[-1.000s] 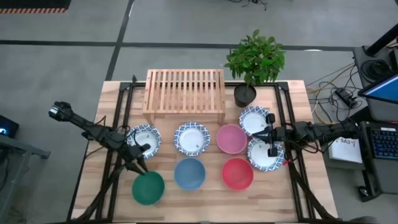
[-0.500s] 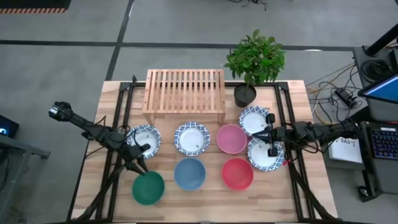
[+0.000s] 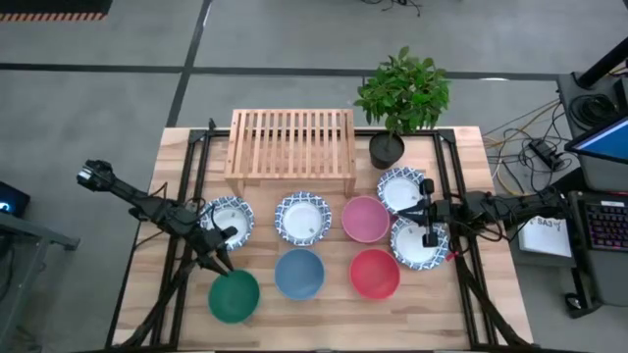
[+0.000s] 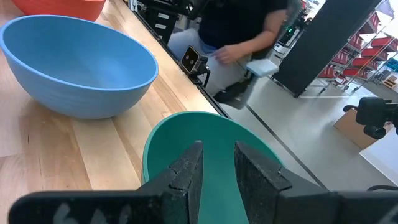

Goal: Place and stack bowls onto a shelf

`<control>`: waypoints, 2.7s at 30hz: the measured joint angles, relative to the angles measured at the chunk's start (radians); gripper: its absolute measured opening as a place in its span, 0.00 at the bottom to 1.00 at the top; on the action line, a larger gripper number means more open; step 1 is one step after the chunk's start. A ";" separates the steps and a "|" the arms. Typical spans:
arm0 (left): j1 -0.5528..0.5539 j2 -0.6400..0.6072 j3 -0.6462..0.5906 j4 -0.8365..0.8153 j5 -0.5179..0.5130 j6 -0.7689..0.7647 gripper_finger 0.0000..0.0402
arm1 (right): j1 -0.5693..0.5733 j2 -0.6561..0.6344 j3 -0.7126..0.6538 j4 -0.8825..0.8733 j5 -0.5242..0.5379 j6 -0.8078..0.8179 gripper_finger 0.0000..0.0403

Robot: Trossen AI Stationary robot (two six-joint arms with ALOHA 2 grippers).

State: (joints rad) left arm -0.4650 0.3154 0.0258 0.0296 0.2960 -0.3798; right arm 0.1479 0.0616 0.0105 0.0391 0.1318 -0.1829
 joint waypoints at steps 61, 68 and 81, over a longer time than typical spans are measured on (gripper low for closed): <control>-0.001 0.020 0.001 0.345 -0.020 -0.188 0.19 | 0.126 0.001 0.000 0.065 0.002 0.821 0.02; -0.001 0.020 0.001 0.359 -0.080 -0.136 0.19 | 0.164 0.001 0.000 0.146 0.017 0.745 0.02; 0.000 0.020 0.001 0.539 -0.817 -0.228 0.19 | 0.182 0.046 0.000 0.163 0.082 0.640 0.02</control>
State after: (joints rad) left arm -0.4652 0.3359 0.0265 0.5686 -0.5212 -0.6082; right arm 0.3298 0.1076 0.0101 0.2021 0.2134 0.4568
